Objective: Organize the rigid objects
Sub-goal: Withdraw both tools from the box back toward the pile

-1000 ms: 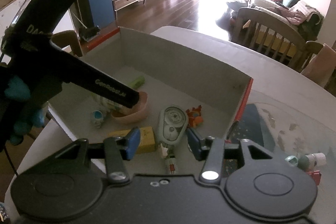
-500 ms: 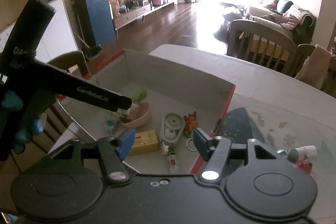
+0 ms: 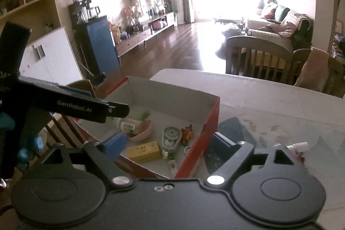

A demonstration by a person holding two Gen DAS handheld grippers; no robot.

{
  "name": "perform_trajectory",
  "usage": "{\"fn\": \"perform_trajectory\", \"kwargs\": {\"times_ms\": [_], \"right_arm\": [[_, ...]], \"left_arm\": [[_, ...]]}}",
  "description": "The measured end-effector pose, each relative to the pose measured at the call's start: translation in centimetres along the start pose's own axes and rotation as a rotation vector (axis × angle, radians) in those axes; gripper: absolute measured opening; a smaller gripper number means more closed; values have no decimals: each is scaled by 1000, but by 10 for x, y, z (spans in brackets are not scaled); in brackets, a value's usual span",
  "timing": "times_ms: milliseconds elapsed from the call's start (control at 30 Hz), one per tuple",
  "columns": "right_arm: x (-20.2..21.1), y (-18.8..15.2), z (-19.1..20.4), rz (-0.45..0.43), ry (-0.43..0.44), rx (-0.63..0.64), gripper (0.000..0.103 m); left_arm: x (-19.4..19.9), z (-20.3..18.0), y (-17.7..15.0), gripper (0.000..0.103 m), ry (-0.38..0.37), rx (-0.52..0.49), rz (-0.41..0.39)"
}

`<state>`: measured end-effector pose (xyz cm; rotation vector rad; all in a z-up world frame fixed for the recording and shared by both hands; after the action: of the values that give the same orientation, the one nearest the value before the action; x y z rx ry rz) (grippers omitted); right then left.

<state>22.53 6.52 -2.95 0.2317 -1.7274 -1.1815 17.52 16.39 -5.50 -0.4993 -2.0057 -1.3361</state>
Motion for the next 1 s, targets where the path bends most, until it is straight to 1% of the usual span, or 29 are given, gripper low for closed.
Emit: {"fn": "perform_trajectory", "kwargs": {"times_ms": [167,333,467,600,733,1000], "right_arm": [[19,-6,-13,-36,1,-28,94],[36,-17,-35,-50,-17,-49,95],[50,-30,-56,-60,-38,-74,97],[65,-45,-84,-73,-52,-120,103],[75,-59,-111,-71,-78,-141,103],[74,-87,-165,-20,-140,-151,103]], "left_arm": [[10,-24,-3,101,-39,-14,-24],[12,-52,-8,101,-84,-24,-40],[8,-76,-17,103,-131,-33,-37],[-2,-101,-29,103,-167,-30,-16],[-12,-124,-39,103,-183,-43,-1],[-45,-168,-59,103,-198,-52,21]]}}
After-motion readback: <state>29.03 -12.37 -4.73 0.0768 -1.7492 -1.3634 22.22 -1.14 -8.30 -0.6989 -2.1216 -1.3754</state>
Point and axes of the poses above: each gripper's, at about its wrist camera, not at the fingertips, and x roughly against the way its jaws point, z to its left, y to its top, the point moved 9 cm from there along -x, roughly the way its jaws point, and after that the axes turned 13 degrees about x, right-handed, at the moved point
